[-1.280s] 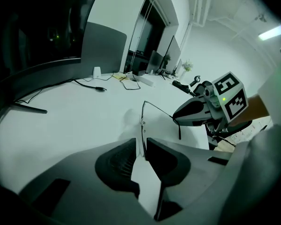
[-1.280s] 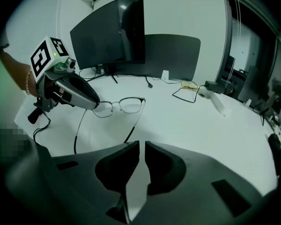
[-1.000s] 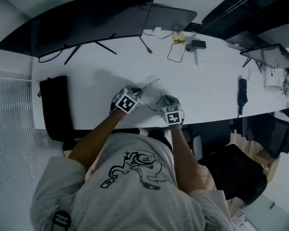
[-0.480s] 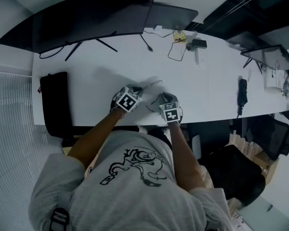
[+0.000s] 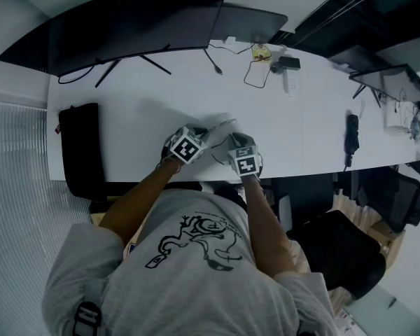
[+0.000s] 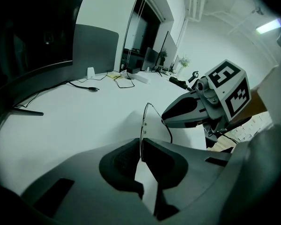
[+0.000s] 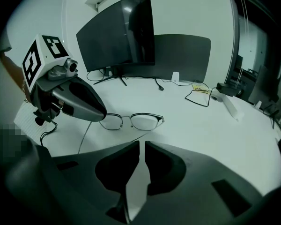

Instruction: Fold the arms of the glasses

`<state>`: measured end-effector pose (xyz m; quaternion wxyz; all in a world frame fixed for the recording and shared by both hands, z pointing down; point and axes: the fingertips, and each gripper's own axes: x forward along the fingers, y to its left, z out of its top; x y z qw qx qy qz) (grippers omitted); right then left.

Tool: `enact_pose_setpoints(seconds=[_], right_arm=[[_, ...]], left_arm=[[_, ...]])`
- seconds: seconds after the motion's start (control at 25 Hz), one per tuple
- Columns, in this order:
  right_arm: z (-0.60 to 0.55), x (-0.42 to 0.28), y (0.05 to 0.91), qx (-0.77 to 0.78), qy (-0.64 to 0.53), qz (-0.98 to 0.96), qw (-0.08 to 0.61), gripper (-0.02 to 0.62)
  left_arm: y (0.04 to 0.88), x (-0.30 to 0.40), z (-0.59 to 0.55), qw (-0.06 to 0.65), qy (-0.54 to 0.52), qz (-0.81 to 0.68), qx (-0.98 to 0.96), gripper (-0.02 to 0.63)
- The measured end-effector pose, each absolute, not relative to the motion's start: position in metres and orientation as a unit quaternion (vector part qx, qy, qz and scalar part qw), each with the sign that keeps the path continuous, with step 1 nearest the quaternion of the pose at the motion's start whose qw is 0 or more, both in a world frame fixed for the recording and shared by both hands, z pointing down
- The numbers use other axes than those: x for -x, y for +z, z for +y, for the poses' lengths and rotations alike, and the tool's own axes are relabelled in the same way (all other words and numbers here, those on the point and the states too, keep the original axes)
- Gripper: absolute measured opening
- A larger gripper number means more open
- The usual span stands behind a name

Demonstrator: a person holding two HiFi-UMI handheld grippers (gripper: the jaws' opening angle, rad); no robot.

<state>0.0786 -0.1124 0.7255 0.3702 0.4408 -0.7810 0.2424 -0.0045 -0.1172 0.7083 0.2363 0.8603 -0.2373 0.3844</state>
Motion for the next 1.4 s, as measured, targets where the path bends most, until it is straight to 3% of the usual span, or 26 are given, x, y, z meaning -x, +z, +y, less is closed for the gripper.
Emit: enact_pose_setpoints(seconds=[1.4], right_arm=[[-0.101,-0.076,0.692,-0.431,0.238,-0.797,0.352,0.048]], left_arm=[[0.706,0.005,-0.115,0.227,0.392,-0.241,-0.858,0.035]])
